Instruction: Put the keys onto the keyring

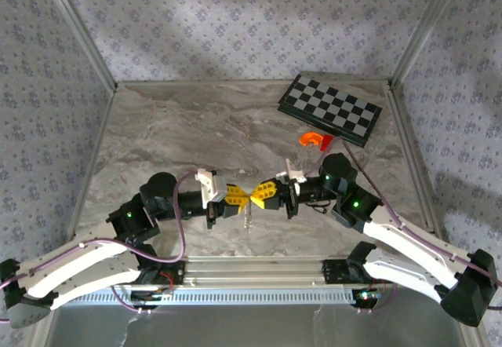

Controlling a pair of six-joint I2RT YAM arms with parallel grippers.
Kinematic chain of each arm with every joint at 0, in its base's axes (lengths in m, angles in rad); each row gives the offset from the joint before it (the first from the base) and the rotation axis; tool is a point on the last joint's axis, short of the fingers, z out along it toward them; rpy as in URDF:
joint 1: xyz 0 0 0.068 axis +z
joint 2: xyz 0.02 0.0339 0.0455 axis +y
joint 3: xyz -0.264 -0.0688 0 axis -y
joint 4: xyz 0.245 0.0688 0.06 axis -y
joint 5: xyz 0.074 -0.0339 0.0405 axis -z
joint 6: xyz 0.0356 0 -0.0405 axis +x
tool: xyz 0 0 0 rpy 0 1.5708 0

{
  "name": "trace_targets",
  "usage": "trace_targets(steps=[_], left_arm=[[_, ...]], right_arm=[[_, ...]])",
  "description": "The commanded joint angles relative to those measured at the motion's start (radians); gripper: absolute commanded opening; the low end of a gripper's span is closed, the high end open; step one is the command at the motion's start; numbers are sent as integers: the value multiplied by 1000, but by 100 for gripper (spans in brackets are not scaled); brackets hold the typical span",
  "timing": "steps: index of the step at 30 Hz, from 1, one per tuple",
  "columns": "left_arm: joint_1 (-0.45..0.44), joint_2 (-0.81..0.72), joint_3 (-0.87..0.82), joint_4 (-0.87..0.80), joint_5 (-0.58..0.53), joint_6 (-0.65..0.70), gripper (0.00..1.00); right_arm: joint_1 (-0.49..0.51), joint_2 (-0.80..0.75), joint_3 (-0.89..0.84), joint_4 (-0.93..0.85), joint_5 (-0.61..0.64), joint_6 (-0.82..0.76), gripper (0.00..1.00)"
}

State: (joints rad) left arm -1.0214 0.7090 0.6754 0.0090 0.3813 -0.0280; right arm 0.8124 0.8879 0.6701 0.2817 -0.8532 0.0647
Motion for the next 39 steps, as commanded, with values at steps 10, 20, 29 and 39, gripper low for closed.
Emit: trace_targets(steps=[10,20,29,39], left_arm=[[-5,-13,-8,87,42,-19,15],[-5,-5,9,71,40,-12,0],[-5,-19,7,31,-71,-2,0],[-5,-43,0,-51,-153,16,0]], right_arm=[[9,4,-4,50,-29,20,0],[8,5,9,36,-33,12,0],[-8,5,4,-6,31,32,44],[-153,-62,26,-196,182,220,88]])
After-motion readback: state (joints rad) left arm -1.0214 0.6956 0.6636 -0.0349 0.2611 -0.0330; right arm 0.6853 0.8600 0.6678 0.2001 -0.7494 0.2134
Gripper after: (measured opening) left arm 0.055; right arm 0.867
